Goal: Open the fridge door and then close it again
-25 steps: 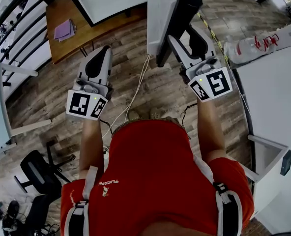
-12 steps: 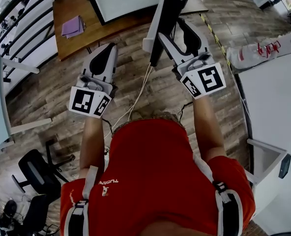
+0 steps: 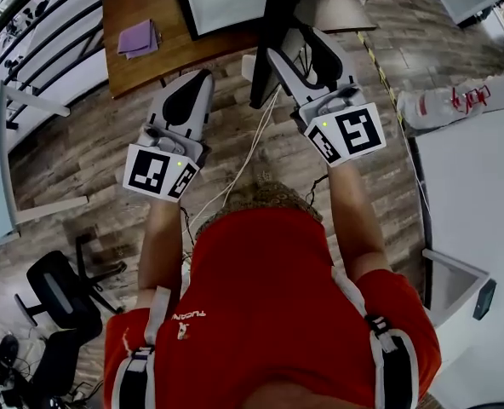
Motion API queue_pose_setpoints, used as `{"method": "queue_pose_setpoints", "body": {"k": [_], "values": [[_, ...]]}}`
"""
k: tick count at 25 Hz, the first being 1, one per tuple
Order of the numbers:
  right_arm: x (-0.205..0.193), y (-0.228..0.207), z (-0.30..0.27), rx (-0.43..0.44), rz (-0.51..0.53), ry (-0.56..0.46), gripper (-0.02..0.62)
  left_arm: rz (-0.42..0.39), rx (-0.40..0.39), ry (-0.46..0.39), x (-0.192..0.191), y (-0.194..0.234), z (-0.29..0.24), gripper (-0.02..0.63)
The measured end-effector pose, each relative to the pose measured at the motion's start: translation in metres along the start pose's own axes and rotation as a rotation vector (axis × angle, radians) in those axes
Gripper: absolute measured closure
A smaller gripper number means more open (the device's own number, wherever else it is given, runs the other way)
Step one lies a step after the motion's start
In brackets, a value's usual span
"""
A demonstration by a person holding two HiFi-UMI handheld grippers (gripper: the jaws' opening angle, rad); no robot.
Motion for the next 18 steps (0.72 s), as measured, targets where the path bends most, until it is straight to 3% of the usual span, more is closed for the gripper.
{"method": "queue_pose_setpoints", "body": {"k": [9,18], "values": [[-0.007,-0.005,-0.042,0.131,-0.017,-0.029,0.35,-0.017,0.07,-0.002,0.0,0.021,-0.023,0.597],[-0.02,-0.029,-0.085,0.161,-0.023,-0.04,0.46,-0.035,0.14,-0.006,0.0,0.045,-0.048,0.597]]}}
Point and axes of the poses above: the fingertips, and each gripper's own axes: z backward along the fingers, y to its left, x out of its top, the point moved 6 cm from there along z, backward along the fingers, and after that the axes turned 5 degrees about -x, right-handed, at the moved point
